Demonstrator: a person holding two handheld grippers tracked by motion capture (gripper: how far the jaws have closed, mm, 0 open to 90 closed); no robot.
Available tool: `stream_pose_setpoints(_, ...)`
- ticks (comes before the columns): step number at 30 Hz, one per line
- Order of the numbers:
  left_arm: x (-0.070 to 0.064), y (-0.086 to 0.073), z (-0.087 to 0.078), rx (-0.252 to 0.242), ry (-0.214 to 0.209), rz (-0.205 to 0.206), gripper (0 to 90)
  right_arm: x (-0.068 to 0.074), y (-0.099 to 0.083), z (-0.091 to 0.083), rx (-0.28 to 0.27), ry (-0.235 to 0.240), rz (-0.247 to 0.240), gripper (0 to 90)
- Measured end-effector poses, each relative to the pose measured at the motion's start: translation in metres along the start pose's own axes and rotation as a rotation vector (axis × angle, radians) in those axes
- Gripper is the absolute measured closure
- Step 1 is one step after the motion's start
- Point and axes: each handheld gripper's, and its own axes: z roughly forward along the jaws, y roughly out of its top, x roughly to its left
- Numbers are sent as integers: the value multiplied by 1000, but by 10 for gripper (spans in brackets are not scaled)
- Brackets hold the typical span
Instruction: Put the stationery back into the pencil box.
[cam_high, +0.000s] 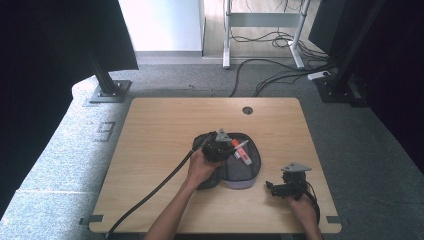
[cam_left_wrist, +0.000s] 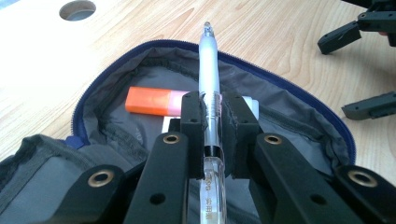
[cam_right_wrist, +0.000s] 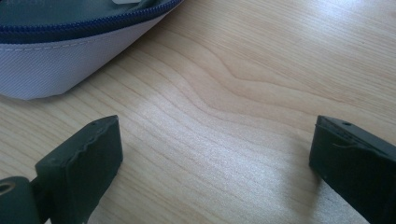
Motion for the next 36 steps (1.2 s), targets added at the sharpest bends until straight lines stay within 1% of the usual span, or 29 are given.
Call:
stream_pose_setpoints(3,0,2,4,-7,-8,-13,801,0,0,0,1,0,1,22)
stream_pose_setpoints(8,0,-1,16,22,8,-12,801,0,0,0,0,0,0,22)
stream_pose_setpoints(14,1,-6,27,44,10,-23,799,0,0,0,0,0,0,22)
stream_pose_setpoints(18,2,-9,33,64,17,-28,798,0,0,0,0,0,0,22)
stream_pose_setpoints(20,3,-10,35,68,13,-34,796,0,0,0,0,0,-1,22)
stream_pose_setpoints(26,5,-13,39,87,10,-32,787,0,0,0,0,0,0,22)
stream_pose_setpoints(30,6,-12,36,76,12,-31,713,0,0,0,0,0,0,22)
stream_pose_setpoints(33,6,-9,31,64,24,-23,651,0,0,0,0,0,0,22)
stream_pose_setpoints(36,7,-7,25,50,33,-23,582,0,0,0,0,0,0,22)
